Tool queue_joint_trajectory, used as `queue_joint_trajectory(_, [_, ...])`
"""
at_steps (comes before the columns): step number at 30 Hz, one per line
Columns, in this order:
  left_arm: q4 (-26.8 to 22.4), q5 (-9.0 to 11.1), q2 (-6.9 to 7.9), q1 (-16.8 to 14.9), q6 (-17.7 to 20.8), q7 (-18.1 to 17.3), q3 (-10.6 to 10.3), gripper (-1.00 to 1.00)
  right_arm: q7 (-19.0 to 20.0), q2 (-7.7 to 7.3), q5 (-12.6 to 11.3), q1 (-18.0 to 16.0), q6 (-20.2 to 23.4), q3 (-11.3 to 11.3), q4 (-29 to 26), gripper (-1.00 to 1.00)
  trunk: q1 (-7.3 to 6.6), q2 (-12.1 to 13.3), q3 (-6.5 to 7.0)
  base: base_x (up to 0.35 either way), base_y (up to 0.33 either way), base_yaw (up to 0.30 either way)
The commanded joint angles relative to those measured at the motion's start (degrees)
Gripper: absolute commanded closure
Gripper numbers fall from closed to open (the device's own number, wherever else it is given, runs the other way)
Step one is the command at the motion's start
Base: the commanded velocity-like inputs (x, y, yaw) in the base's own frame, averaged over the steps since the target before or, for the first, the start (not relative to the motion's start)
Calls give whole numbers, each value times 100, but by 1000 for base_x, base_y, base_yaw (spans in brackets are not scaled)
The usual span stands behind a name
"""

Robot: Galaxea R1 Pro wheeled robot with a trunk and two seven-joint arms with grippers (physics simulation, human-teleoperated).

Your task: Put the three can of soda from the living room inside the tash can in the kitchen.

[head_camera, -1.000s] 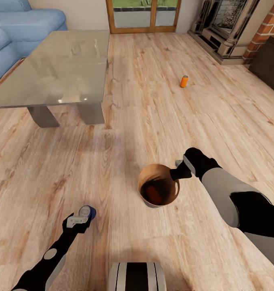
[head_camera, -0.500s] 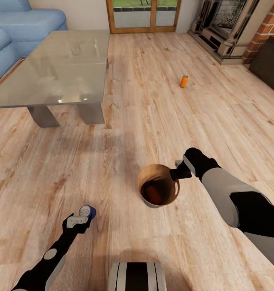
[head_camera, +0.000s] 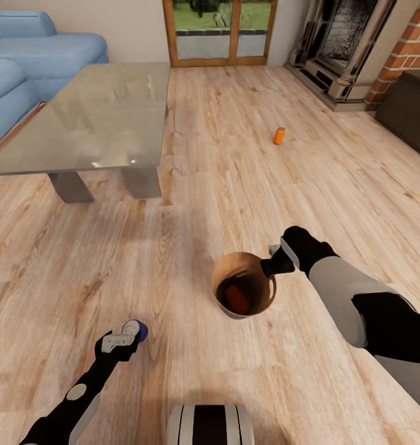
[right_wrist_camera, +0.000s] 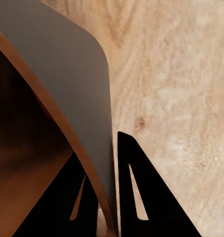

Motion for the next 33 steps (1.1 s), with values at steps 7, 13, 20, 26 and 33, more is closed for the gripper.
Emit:
queue_joint_trajectory(7, [57,2,0,0,0,-3,0,-100,11,63,-65,-160,7,-25,-123,100,-76,125,143,0,0,0])
queue_joint_trajectory(13, [61,2,0,0,-6,-10,0,-100,11,120,-61,-197,7,-34,-408,100,-76,125,143,0,0,0])
queue_joint_trajectory(20, [65,2,0,0,-8,-12,0,-100,4,188,-60,-301,7,-74,-505,100,-76,125,143,0,0,0])
queue_joint_trajectory(26, [121,-6,14,0,0,0,0,-100,-5,202,-60,-394,7,-101,-518,100,-76,125,143,157,0,0])
queue_joint_trajectory(33, [242,1,18,0,-2,-5,0,-100,-7,209,-60,-402,7,-110,-513,100,-76,125,143,265,0,0])
